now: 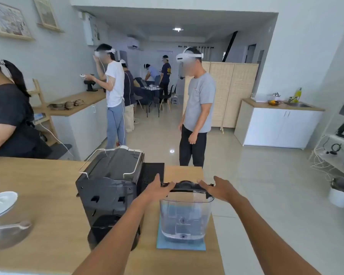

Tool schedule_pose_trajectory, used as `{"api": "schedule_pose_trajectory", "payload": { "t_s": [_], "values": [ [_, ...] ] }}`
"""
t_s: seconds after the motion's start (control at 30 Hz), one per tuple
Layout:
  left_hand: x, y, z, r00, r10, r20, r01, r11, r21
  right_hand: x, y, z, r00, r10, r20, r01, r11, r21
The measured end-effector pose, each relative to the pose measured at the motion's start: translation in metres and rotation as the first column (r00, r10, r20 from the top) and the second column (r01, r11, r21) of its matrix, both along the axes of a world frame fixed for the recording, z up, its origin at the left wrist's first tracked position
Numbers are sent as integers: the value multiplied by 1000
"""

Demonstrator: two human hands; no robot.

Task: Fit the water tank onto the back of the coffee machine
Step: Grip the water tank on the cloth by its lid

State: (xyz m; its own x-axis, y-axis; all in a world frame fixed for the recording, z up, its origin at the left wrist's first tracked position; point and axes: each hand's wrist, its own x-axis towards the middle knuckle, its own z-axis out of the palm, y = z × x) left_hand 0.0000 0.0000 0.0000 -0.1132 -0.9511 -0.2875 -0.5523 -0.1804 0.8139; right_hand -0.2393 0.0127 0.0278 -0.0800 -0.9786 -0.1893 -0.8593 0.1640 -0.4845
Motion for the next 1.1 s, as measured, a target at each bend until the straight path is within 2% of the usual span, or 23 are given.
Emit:
{"api": "schedule_pose_trajectory", "payload": {
  "t_s": [0.2, 0.33, 0.47, 0.57, 0.83, 0.97, 1.1],
  "values": [
    [-7, 4, -9, 989, 117, -90, -112, 992, 60, -8, -3, -22, 985, -6, 171, -9, 996, 88],
    [2, -11, -42, 983, 155, -103, -151, 988, 42, -8, -6, -33, 959, -5, 285, -7, 999, 40],
    [0, 13, -23, 962, 144, -232, -157, 987, -42, -9, -6, -48, 917, 5, 399, 19, 998, -56],
    [5, 13, -30, 955, 108, -276, -148, 980, -132, -7, -3, -53, 897, 18, 441, 44, 990, -131],
    [10, 13, -48, 921, 145, -362, -286, 882, -374, -1, 10, -60, 817, 67, 573, 138, 941, -308],
    [10, 16, -50, 899, 113, -424, -274, 898, -343, -1, 13, -62, 752, 75, 655, 122, 961, -250],
    [1, 21, -36, 873, 214, -437, -341, 910, -236, 4, 11, -57, 717, 19, 697, 180, 961, -212]
  ]
}}
